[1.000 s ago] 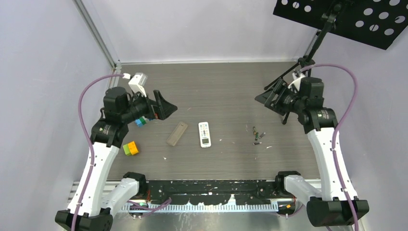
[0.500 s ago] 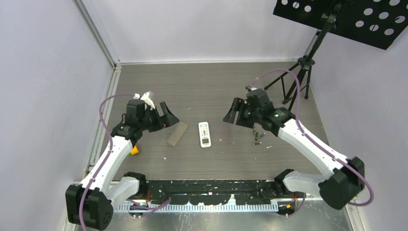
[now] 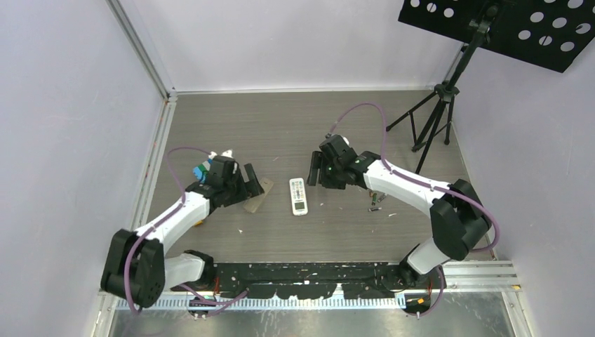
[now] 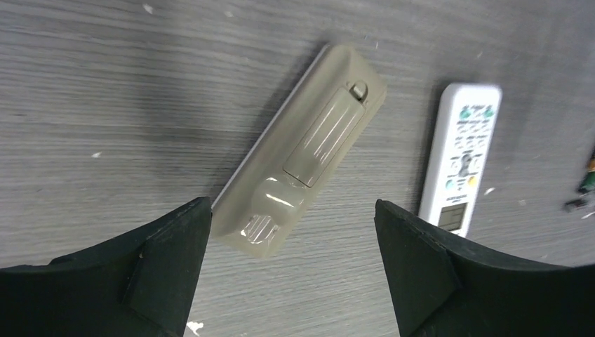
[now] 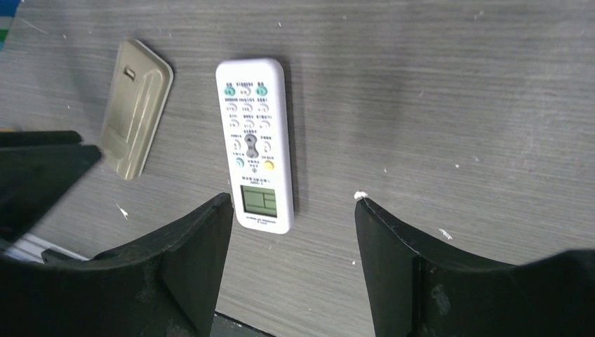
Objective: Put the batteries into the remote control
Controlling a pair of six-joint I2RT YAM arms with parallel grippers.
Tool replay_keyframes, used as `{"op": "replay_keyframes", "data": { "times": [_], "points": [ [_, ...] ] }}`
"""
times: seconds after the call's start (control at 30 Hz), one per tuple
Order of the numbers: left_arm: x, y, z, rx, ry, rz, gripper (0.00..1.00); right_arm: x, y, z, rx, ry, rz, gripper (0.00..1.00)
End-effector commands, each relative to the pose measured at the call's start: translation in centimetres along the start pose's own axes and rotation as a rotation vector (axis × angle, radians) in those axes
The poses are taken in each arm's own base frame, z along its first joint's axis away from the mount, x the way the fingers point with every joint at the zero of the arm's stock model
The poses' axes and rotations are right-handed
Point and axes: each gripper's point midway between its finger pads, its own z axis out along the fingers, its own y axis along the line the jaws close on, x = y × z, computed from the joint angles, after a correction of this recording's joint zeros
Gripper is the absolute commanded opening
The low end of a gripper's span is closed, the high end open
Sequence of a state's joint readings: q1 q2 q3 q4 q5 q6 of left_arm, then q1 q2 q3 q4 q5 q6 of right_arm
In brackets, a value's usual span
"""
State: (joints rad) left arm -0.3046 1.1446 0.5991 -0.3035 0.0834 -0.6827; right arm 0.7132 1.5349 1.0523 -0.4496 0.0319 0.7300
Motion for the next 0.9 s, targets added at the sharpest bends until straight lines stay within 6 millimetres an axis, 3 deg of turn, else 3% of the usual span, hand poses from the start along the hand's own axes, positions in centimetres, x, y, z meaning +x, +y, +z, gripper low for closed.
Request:
{"op": "replay_keyframes", "data": {
  "times": [0.0, 0.17, 0.33, 0.57, 0.87],
  "points": [
    [-1.0, -1.0, 1.8, -0.037, -0.046, 0.112, 0.87, -2.7, 1.7, 0.1, -0.027, -0.069, -0.028, 0.7],
    [-1.6, -0.6, 1.8, -0.096, -0.071, 0.136, 0.87, -1.5, 2.1, 2.1, -0.004, 0.022, -0.111, 0.73],
    [-2.3, -0.3, 0.5, -0.116, -0.12, 0.133, 0.88, 0.3, 2.8, 3.5, 0.102, 0.055, -0.272, 0.79],
    [-3.2, 0.4, -1.8, -0.149, -0.185, 0.102, 0.89, 2.6, 3.5, 5.1, 0.184, 0.088, -0.367, 0.84],
    [-3.3, 0.3, -3.0, -0.143, -0.199, 0.093, 0.9, 2.6, 3.0, 7.2, 0.322, 0.053, -0.429, 0.82]
  ]
}}
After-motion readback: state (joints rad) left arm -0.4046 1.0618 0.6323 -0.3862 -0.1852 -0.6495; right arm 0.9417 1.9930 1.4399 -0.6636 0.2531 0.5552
